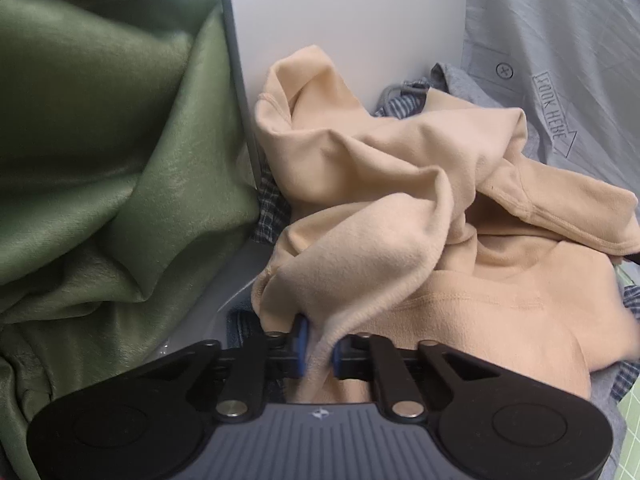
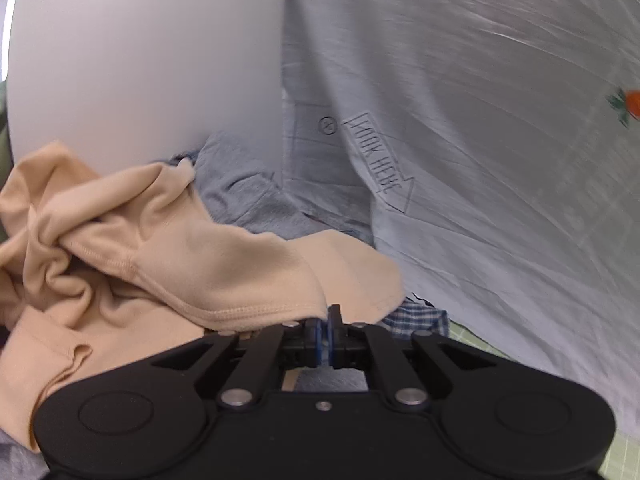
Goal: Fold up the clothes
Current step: 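Lift the beige top with both grippers and carry it onto the open mat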
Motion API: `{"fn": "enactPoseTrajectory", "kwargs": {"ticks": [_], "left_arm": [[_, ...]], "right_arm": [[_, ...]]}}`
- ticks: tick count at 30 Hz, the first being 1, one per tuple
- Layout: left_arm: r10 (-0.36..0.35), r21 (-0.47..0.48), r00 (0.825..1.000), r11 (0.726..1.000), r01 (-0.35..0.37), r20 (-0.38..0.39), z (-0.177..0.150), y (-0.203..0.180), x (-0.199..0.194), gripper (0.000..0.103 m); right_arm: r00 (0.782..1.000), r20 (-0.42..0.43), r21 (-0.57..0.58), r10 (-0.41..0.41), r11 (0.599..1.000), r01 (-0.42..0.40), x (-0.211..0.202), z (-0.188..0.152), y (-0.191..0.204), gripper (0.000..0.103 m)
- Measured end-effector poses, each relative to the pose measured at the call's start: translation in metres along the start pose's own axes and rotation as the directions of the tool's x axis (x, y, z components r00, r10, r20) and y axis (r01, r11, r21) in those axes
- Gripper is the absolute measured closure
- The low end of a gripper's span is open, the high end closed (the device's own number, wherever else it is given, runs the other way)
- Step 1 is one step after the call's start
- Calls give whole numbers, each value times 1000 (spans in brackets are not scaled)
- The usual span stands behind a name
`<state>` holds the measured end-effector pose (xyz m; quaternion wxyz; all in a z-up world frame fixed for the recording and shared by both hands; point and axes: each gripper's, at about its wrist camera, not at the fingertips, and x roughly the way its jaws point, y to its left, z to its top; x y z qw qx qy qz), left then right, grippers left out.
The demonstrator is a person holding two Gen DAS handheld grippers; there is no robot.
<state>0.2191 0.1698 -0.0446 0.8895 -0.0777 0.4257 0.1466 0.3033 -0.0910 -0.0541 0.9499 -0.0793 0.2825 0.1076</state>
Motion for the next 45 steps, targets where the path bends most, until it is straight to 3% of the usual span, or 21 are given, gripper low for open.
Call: {"fn": "enactPoseTrajectory", "kwargs": {"ticks": [5,8,16,19,23,30,33,36,39,42,43,44,45], "left_arm": [[-40,24,998,999,39,44,-7,-3,-27,99],[-95,48,994,995,93,51,-17,-13,-48,100],[-277,166,960,949,268,34,-68,-76,-115,100],[-344,215,939,918,334,8,-96,-104,-141,100],[-400,244,916,885,397,-43,-144,-140,-175,100],[-439,204,885,863,463,-152,-245,-205,-225,101],[-438,199,884,863,464,-161,-288,-227,-244,101],[-395,158,907,896,416,-149,-315,-237,-255,100],[-313,136,939,933,332,-144,-330,-242,-255,100],[-264,159,953,945,287,-149,-338,-247,-257,98],[-264,157,952,945,287,-156,-341,-249,-259,95],[-266,152,950,944,291,-165,-343,-251,-260,84],[-270,153,948,943,296,-168,-346,-254,-263,80]], "right_arm": [[994,21,107,-107,989,104,-31,-14,-32,101],[980,5,203,-197,960,192,-60,-33,-70,101],[915,-70,366,-397,843,394,-180,-134,-162,101],[875,-121,404,-469,782,475,-232,-182,-184,101],[805,-219,456,-552,671,585,-299,-254,-229,101],[654,-358,493,-667,460,738,-451,-348,-325,101],[600,-398,485,-694,397,780,-506,-383,-359,101],[560,-445,489,-699,334,806,-549,-416,-390,101],[562,-483,476,-671,338,812,-576,-441,-409,101],[602,-509,451,-615,405,795,-581,-459,-414,98],[614,-518,443,-595,428,788,-581,-464,-414,94],[628,-526,438,-574,450,778,-578,-467,-411,92],[642,-529,439,-555,467,767,-577,-470,-407,84]]}}
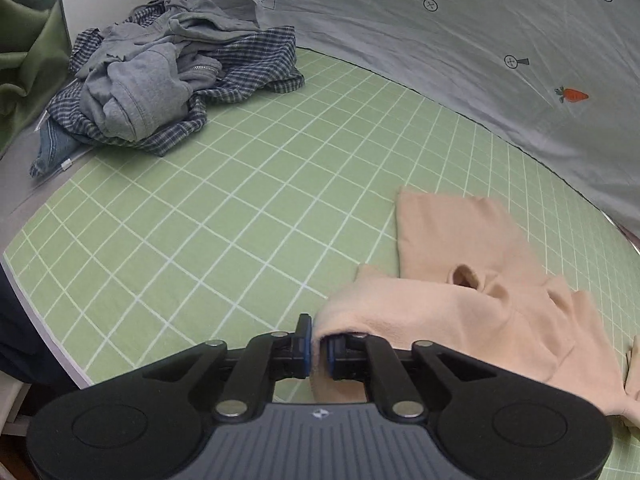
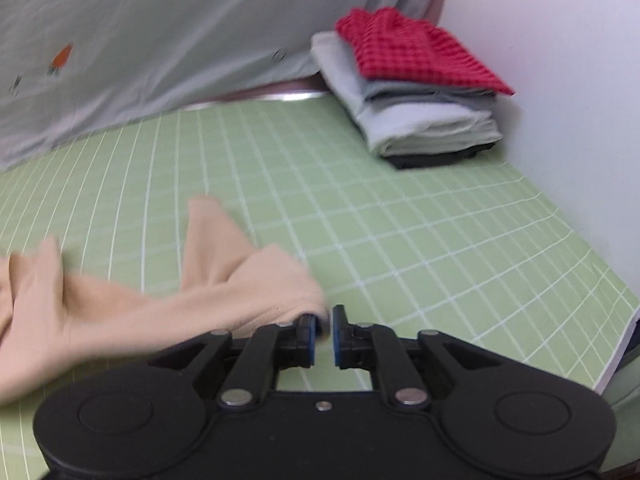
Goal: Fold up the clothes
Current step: 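Lift the beige top with both grippers and carry it onto the open mat, then open both grippers and release the beige top onto the mat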
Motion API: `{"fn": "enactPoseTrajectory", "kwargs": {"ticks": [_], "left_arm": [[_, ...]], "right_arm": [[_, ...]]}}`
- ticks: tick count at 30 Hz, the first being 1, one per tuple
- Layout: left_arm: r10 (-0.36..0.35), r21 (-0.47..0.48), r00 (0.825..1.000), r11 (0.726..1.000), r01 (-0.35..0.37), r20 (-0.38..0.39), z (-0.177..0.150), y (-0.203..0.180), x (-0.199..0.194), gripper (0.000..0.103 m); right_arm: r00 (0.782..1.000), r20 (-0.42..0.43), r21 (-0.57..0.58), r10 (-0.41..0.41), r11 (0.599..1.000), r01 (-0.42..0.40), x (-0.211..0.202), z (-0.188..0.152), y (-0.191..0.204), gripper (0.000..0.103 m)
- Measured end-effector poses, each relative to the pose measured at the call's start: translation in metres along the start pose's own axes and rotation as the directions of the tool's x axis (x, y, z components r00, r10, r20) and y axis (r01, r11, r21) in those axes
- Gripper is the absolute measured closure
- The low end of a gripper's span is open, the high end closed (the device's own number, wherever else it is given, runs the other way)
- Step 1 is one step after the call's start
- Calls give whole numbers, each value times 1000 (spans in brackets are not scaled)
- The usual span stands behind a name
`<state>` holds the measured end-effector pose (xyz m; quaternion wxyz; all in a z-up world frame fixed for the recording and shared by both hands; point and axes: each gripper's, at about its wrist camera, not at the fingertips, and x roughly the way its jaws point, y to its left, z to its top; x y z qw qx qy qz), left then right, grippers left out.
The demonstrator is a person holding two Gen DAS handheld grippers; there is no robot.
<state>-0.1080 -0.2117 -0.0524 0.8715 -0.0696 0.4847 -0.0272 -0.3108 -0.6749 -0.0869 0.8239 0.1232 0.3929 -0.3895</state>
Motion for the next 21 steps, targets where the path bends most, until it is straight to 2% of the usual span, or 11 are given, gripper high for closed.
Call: {"fn": "enactPoseTrajectory", "kwargs": {"ticks": [1,3,5,8,13,15,18,21], "left_arm": [[-4,3,1000,1000,4,-1,-3,-4,-2,74],[-7,19,1000,1000,7,-3,-6,-14,-1,62],[-18,31,1000,999,18,-14,-9,-25,2,45],[-52,31,998,998,53,-41,-12,-37,7,37],[-126,-3,987,992,127,-95,-13,-49,19,36],[-162,-11,982,987,162,-101,-10,-53,23,36],[-199,-35,973,980,196,-114,-1,-56,32,35],[-259,-124,957,962,244,-132,10,-47,41,35]], "right_arm": [[1000,-12,-5,18,1000,-18,0,-5,2,75],[998,-29,-2,53,999,-54,-2,-13,9,67],[994,-40,-14,100,995,-100,-4,-16,19,62],[986,-34,-40,166,985,-167,-12,-16,33,58],[963,-13,-38,268,963,-268,-24,-3,50,44],[955,-16,-37,296,954,-296,-26,2,55,43],[954,-2,-35,300,953,-300,-28,11,61,43],[951,0,6,309,951,-309,-24,16,62,42]]}}
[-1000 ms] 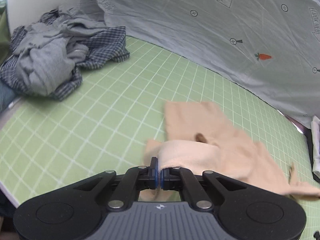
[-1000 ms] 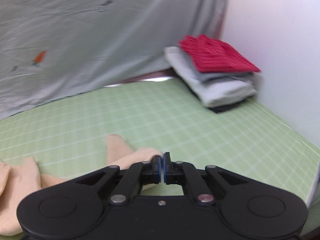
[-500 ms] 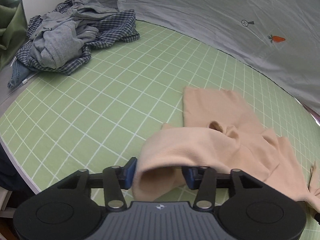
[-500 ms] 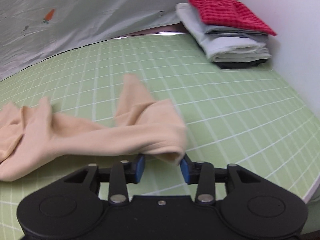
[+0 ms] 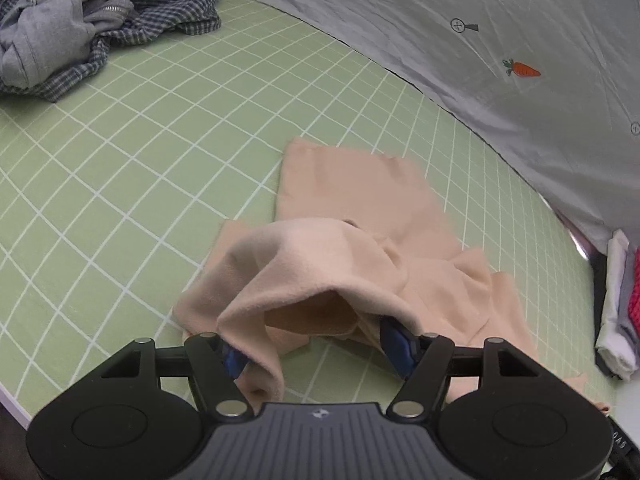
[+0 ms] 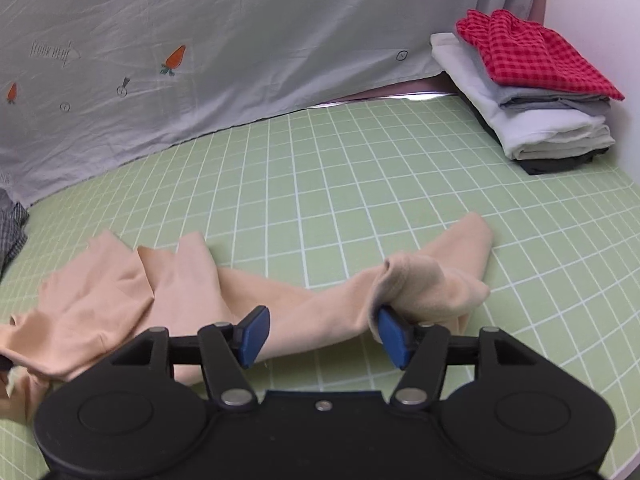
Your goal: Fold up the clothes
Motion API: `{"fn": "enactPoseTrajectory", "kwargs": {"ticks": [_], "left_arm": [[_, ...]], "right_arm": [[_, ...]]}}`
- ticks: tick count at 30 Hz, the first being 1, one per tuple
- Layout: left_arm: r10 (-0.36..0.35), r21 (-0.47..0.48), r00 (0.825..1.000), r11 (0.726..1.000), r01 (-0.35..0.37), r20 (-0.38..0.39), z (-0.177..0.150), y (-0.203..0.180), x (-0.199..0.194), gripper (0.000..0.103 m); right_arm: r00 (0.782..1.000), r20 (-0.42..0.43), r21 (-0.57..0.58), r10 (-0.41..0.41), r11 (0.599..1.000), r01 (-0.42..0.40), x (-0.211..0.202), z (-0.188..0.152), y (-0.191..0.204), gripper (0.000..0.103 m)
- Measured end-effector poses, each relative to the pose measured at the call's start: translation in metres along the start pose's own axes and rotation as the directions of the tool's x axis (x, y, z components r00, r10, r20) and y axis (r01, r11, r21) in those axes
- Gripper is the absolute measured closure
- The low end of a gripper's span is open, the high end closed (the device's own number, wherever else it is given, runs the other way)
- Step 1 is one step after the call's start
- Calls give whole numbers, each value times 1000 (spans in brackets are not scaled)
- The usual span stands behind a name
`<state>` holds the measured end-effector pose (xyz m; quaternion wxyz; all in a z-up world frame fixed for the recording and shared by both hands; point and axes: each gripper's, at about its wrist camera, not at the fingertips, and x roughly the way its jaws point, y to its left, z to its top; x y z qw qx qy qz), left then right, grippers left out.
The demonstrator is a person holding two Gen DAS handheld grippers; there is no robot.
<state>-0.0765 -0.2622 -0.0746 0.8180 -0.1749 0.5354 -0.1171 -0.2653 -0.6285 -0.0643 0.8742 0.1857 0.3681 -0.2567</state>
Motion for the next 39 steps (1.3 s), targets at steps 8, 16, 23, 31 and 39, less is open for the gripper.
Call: {"fn": "enactPoseTrajectory", "kwargs": {"ticks": [8,16,23,31,39], "left_arm": [[-60,-148,997,987,66,39,52,34,4,90],[64,-178,993,983,-45,100,119,68,12,92],[117,-119,992,987,-109,56,120,74,29,42],[179,-95,983,980,-175,35,104,63,49,30],[162,-76,986,984,-159,31,93,47,39,30]], "right_arm": [[998,-15,51,-55,997,56,15,5,14,40],[994,-15,119,-112,986,113,13,2,31,42],[992,-6,120,-128,984,128,30,12,47,39],[981,-166,-146,-98,987,74,105,14,62,31],[983,-186,-191,3,981,-40,117,10,63,22]]}}
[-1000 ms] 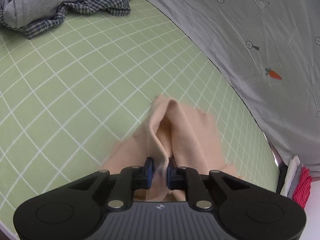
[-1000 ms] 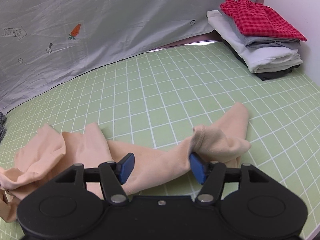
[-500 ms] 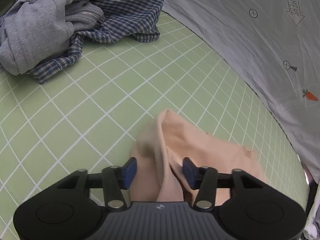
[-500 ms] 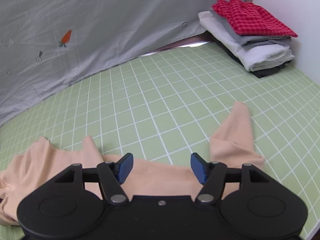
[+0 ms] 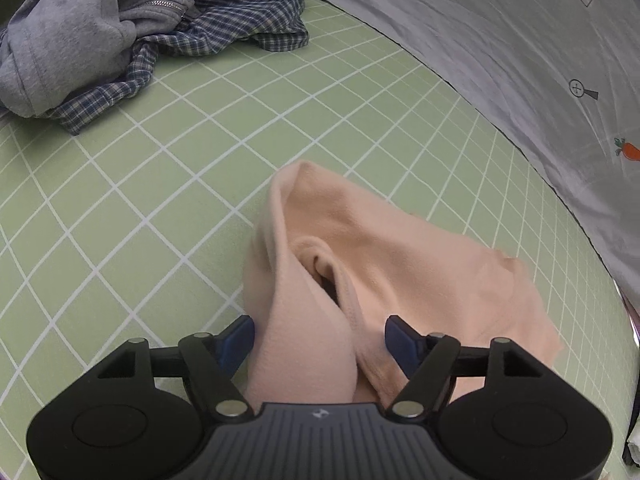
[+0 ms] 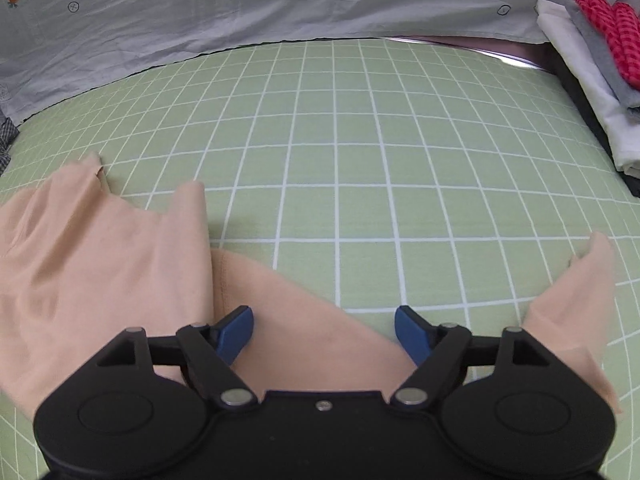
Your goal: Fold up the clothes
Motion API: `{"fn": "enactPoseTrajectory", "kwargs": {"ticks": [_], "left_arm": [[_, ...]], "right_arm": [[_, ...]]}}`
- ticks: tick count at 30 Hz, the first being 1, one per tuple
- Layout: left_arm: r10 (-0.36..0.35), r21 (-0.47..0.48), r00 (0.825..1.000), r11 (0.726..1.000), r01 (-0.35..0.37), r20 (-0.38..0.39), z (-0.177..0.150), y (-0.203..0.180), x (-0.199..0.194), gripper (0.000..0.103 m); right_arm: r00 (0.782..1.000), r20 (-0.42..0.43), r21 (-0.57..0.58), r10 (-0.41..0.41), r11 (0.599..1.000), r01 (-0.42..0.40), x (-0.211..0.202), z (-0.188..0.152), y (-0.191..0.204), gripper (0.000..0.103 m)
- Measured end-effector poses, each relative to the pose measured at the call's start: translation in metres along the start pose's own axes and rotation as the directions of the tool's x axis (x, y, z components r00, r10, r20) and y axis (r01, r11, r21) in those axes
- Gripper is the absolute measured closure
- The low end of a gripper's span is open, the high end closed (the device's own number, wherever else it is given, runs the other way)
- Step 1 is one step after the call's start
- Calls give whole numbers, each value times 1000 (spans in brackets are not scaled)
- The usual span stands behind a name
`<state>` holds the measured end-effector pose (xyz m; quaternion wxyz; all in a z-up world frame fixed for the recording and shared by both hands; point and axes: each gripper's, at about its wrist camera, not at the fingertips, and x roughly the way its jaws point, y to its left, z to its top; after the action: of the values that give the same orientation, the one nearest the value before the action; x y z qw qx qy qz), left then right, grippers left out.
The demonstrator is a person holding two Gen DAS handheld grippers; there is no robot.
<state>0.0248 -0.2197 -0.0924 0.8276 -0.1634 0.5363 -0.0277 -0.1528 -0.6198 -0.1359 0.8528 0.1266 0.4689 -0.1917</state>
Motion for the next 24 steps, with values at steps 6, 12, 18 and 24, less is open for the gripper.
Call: {"fn": "enactPoseTrajectory", "kwargs": {"ticks": [6,12,18,24], "left_arm": [[23,64,1000,998,-22,-15,-3,-13,4,30],[31,54,999,998,-30,-23,1,-8,7,30],[-8,25,999,1000,9,-34,-6,-7,3,29],[-69,58,997,996,70,-19,-16,-20,-9,29]], "right_arm": [[997,56,-80,61,995,-57,-7,-6,8,78],[977,211,-44,-3,999,12,-33,7,-3,98],[921,306,64,-242,970,234,-50,35,-30,84],[960,222,142,-171,980,142,-48,19,-28,54]]}}
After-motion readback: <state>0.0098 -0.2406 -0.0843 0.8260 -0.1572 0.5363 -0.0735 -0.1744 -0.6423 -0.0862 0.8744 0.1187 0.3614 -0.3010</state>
